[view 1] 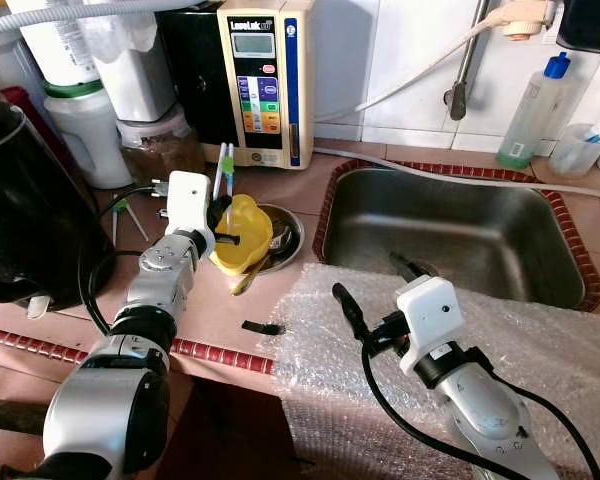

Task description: Kitchen organization

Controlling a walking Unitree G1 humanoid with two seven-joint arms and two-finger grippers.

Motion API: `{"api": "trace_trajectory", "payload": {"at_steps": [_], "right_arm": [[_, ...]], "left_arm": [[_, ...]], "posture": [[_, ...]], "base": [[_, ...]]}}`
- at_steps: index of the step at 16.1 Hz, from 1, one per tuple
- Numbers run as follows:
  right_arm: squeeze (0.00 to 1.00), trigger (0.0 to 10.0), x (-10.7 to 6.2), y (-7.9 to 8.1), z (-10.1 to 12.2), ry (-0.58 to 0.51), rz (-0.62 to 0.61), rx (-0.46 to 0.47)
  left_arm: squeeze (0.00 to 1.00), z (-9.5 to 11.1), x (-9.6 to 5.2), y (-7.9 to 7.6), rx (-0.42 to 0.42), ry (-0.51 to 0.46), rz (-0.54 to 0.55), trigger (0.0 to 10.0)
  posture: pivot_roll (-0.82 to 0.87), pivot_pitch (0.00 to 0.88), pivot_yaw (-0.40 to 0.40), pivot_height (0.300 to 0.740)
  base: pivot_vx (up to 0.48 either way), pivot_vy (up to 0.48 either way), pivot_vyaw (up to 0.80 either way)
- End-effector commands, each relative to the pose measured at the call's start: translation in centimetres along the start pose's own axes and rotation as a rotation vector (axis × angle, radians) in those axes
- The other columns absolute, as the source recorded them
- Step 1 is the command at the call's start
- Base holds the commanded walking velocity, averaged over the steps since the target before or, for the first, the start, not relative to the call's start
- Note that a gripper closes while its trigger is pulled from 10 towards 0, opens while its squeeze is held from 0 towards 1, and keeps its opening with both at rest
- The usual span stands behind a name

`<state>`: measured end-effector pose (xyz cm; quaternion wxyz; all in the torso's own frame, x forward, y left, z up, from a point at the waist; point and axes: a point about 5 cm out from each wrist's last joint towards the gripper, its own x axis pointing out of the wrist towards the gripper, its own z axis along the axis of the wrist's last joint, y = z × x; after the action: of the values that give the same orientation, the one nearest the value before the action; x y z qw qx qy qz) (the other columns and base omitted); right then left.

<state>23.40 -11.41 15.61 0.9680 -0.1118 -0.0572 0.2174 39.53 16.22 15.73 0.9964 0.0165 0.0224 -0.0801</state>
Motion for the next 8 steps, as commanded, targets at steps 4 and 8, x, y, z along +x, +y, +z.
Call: {"api": "trace_trajectory", "payload": {"at_steps": [4,8], "right_arm": [[0.00,10.0,0.2,-1.0,0.5,-0.024,-0.027,-0.009],[0.00,10.0,0.2,-1.6,1.1,-0.051,-0.041,0.056]], "left_arm": [[0.00,2.3,-0.4,-0.6,-0.049,-0.209,-0.084,0.0],[0.00,2.1,-1.4,-2.3,-0.265,-0.221,-0.380,0.0]], "posture": [[0.01,0.000,0.045,0.740],[0.01,0.000,0.016,0.740]], "base": [[0.000,0.000,0.00],[0.000,0.000,0.00]]}}
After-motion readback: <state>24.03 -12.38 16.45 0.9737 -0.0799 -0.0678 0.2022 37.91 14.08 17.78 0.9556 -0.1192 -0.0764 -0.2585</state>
